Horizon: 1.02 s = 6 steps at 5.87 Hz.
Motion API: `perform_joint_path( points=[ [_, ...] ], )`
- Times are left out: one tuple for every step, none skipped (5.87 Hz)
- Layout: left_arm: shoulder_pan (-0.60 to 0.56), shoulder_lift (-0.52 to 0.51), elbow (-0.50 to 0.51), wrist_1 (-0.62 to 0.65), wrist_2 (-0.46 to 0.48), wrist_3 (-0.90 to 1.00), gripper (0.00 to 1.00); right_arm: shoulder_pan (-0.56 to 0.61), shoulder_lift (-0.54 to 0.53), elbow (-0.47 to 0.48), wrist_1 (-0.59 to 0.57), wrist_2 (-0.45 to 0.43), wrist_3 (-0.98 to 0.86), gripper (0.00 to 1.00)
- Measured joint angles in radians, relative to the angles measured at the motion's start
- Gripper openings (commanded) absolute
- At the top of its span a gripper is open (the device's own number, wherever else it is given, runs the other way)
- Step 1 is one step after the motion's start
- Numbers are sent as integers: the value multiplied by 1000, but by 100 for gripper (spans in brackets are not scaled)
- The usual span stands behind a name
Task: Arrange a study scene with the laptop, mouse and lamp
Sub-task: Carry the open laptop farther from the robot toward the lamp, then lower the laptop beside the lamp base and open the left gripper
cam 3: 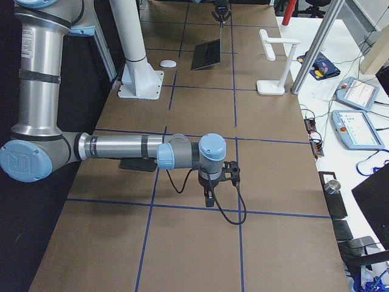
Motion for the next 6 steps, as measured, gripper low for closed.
perform_joint_path(
  points=[
    [7,-88,72,-3,11,-45,0,0,0,1,1,0,1,100],
    [18,-179,148,-8,22,-80,0,0,0,2,1,0,1,100],
    [46,-257,218,-27,71,-94,0,0,1,2,1,0,1,100],
    [85,-325,300,-66,144,-99,0,-1,1,2,0,0,1,100],
    [108,-388,399,-118,191,-99,0,-1,1,1,0,0,1,100],
    [116,-422,465,-157,210,-98,8,-1,1,0,0,0,1,100]
  ],
)
